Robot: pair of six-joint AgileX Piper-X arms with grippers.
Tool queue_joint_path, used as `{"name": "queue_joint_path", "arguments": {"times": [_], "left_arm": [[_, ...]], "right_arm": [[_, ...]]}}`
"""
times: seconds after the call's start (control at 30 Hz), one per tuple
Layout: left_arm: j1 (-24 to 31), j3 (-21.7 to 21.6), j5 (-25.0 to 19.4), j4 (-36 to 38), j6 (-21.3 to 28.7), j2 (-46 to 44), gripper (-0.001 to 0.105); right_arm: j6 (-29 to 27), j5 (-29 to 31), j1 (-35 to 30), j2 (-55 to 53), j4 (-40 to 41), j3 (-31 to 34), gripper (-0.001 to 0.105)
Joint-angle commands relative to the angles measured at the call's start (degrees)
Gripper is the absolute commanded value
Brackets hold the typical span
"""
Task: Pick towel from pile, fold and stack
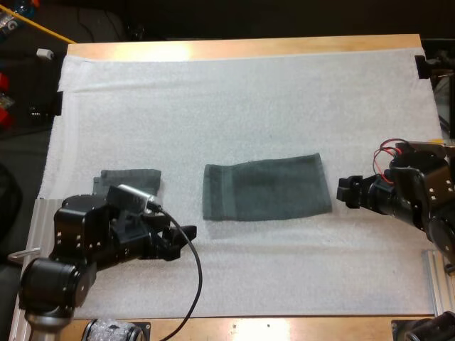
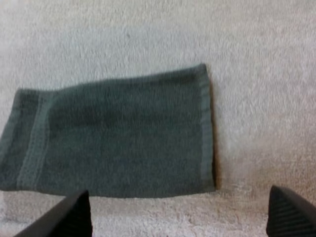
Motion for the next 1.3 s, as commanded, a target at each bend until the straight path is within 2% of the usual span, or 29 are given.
{"name": "queue_joint_path", "arguments": {"times": [0.0, 0.27, 0.37, 0.5, 0.73, 0.87, 1.13, 1.27], "left_arm": [[0.0, -0.5, -0.4, 0.7, -0.3, -0.8, 0.063], [0.0, -0.5, -0.2, 1.6, -0.3, -1.4, 0.063], [0.0, -0.5, -0.3, 1.3, -1.2, -1.4, 0.063], [0.0, -0.5, -1.6, -0.1, -3.4, -1.4, 0.063], [0.0, -0.5, -4.7, -1.9, -9.4, -1.4, 0.063], [0.0, -0.5, -5.2, -1.9, -12.0, -1.4, 0.063], [0.0, -0.5, -5.3, -1.9, -13.8, -1.4, 0.063], [0.0, -0.4, -5.3, -1.8, -13.9, -1.4, 0.063]], "right_arm": [[-0.7, 0.4, -0.1, 0.0, 0.7, -0.5, 0.07], [-2.1, 0.4, -0.6, 5.3, 0.0, -0.5, 0.07], [-2.0, -0.8, -3.3, 8.0, -0.4, -0.5, 0.07], [-4.2, -7.8, -10.7, 11.5, -1.7, -0.5, 0.07], [-14.8, -14.4, -19.6, 17.1, -3.6, -0.5, 0.07], [-15.3, -17.8, -22.4, 21.2, -6.5, -0.5, 0.07], [-15.3, -30.2, -23.4, 30.8, -11.7, -0.5, 0.07], [-15.3, -30.9, -23.4, 34.5, -13.0, -0.5, 0.07]]}}
